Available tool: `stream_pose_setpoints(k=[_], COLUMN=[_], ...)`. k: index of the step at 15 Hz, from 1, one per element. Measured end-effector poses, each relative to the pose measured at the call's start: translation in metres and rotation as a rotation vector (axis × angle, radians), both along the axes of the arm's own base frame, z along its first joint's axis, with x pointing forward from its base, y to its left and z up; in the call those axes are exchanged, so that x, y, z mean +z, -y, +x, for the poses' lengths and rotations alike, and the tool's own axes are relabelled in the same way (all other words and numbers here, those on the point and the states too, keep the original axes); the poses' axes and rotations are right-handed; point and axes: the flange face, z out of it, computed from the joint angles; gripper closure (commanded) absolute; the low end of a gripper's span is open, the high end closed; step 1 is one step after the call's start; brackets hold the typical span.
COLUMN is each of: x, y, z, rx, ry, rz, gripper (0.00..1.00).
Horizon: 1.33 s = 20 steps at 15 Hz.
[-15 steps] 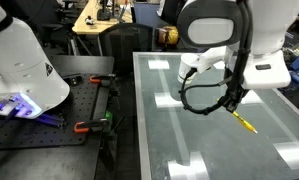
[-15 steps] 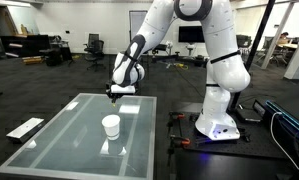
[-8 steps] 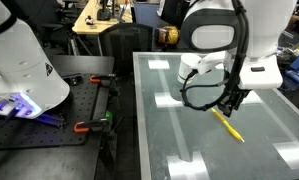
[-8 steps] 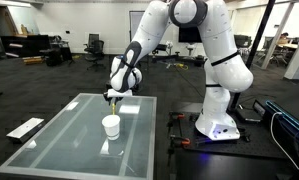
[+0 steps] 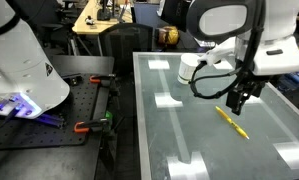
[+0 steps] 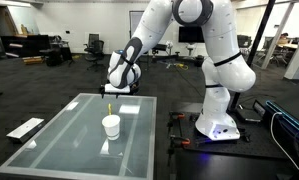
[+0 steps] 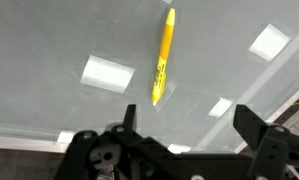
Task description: Take the pen from the white cup and place it on the table
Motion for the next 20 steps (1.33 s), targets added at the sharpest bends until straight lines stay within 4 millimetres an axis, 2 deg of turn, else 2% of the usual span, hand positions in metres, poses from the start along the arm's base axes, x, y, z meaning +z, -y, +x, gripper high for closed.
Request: stream_pose_setpoints(k=[6, 10, 15, 17, 20], x=[0.06, 0.092, 0.127, 0.133, 0.132], y=[-0.021, -0.035, -0.042, -0.042, -0.042], z=[-0.001, -0.012, -0.03, -0.035, -0.038], rx=[0.035, 0.084, 0.123, 0.127, 0.127], ry=[0.085, 0.072, 0.034, 0.036, 0.034], rz=[0.031, 0.075, 0.119, 0.135, 0.14], gripper=[0.0, 0.0, 0.0, 0.0, 0.0])
